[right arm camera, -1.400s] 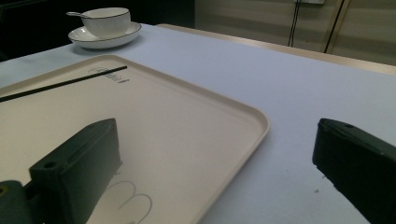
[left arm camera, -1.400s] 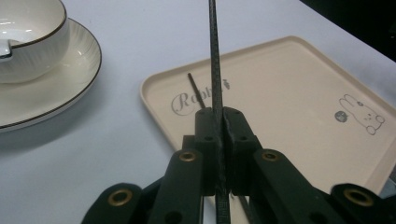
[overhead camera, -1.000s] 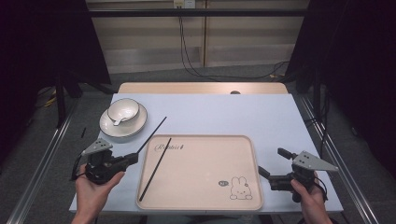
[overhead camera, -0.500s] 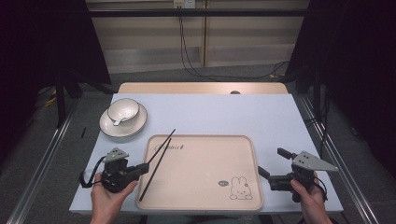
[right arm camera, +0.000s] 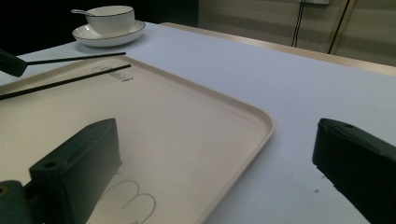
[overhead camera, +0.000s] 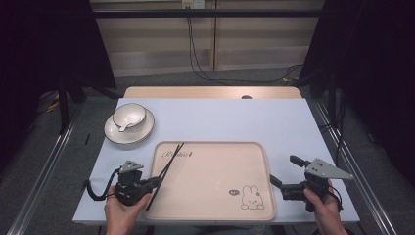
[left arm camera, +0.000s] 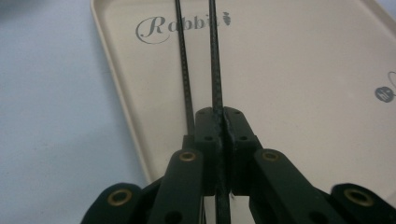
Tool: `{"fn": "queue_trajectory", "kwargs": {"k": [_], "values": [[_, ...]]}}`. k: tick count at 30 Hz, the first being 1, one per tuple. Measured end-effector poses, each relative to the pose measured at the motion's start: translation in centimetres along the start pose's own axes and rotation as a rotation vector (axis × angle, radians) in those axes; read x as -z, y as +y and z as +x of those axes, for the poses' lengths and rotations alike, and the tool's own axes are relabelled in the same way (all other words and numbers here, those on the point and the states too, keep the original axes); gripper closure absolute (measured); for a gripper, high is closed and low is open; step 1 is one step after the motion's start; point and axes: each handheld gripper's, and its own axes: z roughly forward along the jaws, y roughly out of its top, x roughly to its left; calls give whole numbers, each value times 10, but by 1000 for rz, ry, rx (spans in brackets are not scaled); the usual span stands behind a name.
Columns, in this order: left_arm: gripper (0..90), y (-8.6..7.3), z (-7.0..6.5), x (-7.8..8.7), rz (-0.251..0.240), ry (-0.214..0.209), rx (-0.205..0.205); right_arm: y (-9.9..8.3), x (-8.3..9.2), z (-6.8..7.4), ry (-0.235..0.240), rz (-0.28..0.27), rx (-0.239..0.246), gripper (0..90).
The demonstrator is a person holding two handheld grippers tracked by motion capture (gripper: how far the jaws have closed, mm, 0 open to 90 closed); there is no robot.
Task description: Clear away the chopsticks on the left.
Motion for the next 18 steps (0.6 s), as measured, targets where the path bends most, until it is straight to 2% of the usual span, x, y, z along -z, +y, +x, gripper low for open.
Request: {"fn": "queue_trajectory", "kwargs": {"k": [6,13,16,18], "values": [[856,1,-5,-17,53,19,-4,0,0,0,-1,2,0,6],[853,-2,-7,-26,98,7,-6,0,0,0,1,4,1,6],[851,-3,-7,-27,93,6,-5,0,0,0,0,3,2,6],[820,-3,-8,-27,93,-6,0,0,0,0,1,5,2,6]]}}
